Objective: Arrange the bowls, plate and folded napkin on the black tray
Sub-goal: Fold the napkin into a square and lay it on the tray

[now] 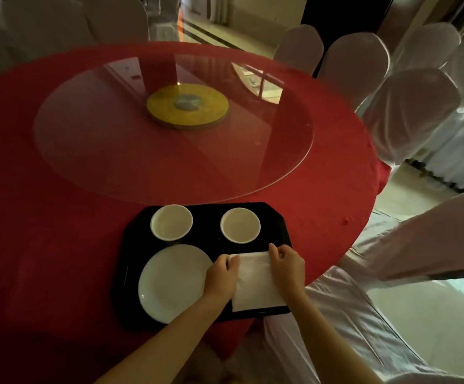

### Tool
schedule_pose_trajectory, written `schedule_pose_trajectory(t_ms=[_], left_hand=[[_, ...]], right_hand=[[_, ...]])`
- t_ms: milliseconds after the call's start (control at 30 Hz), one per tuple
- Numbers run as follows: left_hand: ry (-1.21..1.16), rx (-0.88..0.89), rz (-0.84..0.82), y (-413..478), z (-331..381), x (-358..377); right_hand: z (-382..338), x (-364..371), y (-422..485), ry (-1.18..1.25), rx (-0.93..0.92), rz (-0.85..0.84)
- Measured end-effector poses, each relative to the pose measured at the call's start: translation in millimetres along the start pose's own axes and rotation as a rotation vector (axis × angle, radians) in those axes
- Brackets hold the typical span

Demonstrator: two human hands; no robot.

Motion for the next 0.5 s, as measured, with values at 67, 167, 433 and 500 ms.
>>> schedule_pose_trajectory(t_ms=[67, 167, 433, 500], left_hand=[[0.030, -0.084, -0.038, -4.9, -12.3, 6.5], [0.045, -0.187, -0.033, -7.9, -20.0, 14.8], [0.176, -0.134, 0.039, 14.3, -21.9, 28.5], [0.233, -0.061, 0.069, 14.1, -23.0, 30.8]], right_hand=[[14.9, 2.3, -1.9, -0.022, 0.050, -0.067], [29.3, 5.4, -1.7, 0.015, 0.131, -0.182], [40.5, 17.3, -3.4, -0.055, 0.055, -0.369], [40.7, 19.9, -6.9, -0.049, 0.012, -0.351]])
Point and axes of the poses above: each hand's wrist, its own y-axis towards the middle knuckle, its own x-axis out of the palm, z = x × y, the point moved 1 cm from there along y, towards the middle knuckle, and after that the axes turned 11 degrees about z, right-handed, at the moved point
